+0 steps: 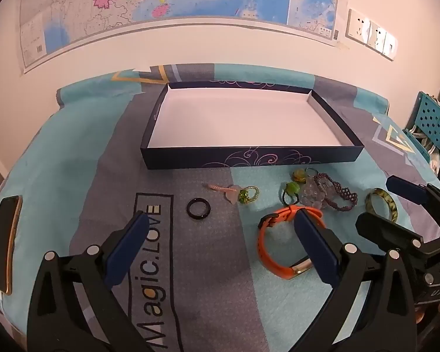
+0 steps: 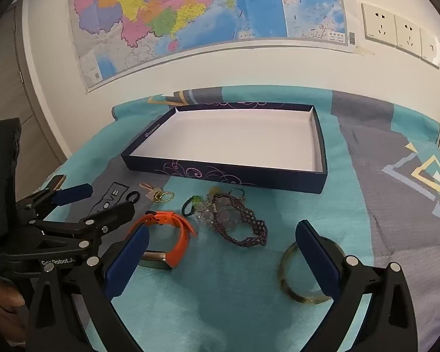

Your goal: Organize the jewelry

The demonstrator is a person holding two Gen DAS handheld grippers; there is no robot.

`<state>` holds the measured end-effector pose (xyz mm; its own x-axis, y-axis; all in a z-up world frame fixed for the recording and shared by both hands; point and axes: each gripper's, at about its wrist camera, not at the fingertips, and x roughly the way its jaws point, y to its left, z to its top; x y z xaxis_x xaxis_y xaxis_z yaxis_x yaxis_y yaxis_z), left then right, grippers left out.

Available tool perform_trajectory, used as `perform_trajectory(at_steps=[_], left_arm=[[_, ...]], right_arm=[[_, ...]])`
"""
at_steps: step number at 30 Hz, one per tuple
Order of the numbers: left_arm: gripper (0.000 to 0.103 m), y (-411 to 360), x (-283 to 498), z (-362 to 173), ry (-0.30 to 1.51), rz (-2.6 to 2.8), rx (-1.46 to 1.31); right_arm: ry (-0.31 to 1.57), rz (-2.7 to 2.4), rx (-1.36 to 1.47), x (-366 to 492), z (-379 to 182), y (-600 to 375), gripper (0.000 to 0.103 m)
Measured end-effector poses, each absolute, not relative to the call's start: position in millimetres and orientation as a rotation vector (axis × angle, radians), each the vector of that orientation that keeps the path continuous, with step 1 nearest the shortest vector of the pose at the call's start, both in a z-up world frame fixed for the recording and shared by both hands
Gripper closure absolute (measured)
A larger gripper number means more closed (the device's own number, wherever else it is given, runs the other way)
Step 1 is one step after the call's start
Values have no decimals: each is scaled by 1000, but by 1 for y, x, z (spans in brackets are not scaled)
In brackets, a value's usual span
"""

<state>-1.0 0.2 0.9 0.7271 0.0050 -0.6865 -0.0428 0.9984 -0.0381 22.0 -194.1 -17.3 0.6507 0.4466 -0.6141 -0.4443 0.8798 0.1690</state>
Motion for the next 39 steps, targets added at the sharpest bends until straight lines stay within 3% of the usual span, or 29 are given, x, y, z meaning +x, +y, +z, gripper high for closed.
perform_trajectory(at_steps=[39], left_arm=[[6, 2, -4, 5, 755, 34, -29]], right_arm=[[714, 531, 43, 22, -20, -197, 6]])
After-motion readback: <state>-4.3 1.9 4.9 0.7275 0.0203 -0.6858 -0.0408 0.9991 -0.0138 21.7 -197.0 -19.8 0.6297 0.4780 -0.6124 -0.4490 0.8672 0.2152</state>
